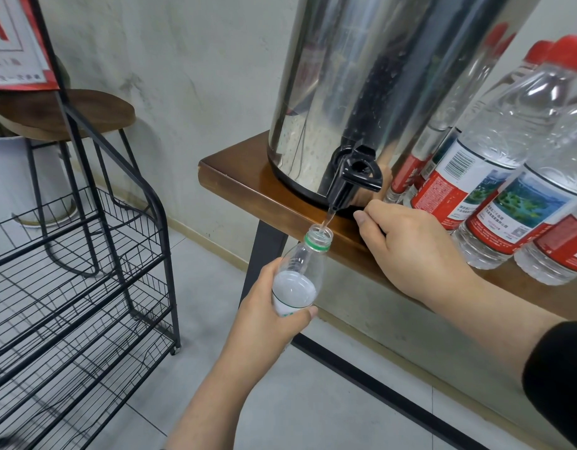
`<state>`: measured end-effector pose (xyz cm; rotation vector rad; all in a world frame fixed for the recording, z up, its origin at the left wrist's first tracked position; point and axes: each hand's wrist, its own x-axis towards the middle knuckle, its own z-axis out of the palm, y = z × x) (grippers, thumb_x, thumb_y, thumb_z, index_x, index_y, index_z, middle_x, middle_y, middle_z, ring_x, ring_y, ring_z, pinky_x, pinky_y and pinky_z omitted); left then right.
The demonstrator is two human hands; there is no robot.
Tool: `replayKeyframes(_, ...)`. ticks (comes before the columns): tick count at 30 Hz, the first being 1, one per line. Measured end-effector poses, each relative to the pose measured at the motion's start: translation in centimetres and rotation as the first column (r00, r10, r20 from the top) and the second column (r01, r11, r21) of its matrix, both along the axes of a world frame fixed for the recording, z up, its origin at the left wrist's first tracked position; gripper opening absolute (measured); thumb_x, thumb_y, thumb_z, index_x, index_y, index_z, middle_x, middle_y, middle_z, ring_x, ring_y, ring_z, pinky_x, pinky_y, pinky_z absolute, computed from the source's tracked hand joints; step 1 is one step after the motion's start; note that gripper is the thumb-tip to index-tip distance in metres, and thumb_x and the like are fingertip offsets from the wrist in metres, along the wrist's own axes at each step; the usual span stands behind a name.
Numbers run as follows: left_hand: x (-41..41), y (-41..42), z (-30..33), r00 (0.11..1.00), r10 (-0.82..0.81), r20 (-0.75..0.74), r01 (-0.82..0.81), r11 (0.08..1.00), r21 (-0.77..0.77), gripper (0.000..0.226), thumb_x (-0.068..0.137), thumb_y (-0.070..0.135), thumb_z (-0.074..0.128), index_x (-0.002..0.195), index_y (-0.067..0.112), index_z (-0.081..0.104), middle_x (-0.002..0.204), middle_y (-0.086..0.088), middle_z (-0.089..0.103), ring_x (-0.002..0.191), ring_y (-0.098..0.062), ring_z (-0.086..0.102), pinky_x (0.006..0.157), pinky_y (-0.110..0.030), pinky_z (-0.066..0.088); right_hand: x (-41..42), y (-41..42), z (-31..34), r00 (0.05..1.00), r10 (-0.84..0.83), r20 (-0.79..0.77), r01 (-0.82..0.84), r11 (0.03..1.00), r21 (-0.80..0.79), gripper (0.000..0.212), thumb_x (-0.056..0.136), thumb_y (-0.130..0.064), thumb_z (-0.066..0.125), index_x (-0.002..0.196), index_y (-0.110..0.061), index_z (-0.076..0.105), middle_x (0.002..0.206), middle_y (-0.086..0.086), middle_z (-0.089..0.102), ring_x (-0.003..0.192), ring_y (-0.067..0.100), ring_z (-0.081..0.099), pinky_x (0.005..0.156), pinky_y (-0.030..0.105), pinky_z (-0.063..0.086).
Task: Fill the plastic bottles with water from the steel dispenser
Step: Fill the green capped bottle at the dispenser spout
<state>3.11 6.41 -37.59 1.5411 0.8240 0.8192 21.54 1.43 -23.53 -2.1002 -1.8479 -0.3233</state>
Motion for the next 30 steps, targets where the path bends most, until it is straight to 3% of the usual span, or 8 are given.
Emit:
replayKeyframes(21, -0.15, -0.19, 0.5, 1.0, -0.008, 0.008, 0.008, 1.0, -0.01, 0.072, 0.081, 0.019, 0.084, 0.135, 0.046, 0.045, 0.12, 0.023, 0.059, 0.106, 0.015, 0.054, 0.075, -0.001, 0.045, -0.15, -0.01, 0.18, 1.0, -0.009, 0.006, 0.009, 1.0, -0.01, 0.04, 0.102, -0.047, 0.032, 0.081, -0.021, 0.055, 0.072, -0.009, 0.055, 0.068, 0.012, 0.054, 0.064, 0.038, 0.045)
replayKeyframes(30, -0.02, -0.11, 0.37, 1.0, -0.013, 0.02, 0.013, 1.0, -0.018, 0.074, 0.08, 0.02, 0.085, 0.136, 0.047, 0.045, 0.122, 0.021, 0.06, 0.111, 0.002, 0.059, 0.075, -0.001, 0.045, -0.05, -0.02, 0.05, 1.0, -0.011, 0.002, 0.012, 1.0, -0.004, 0.039, 0.103, -0.046, 0.034, 0.08, -0.021, 0.054, 0.072, -0.009, 0.054, 0.068, 0.015, 0.053, 0.065, 0.041, 0.046)
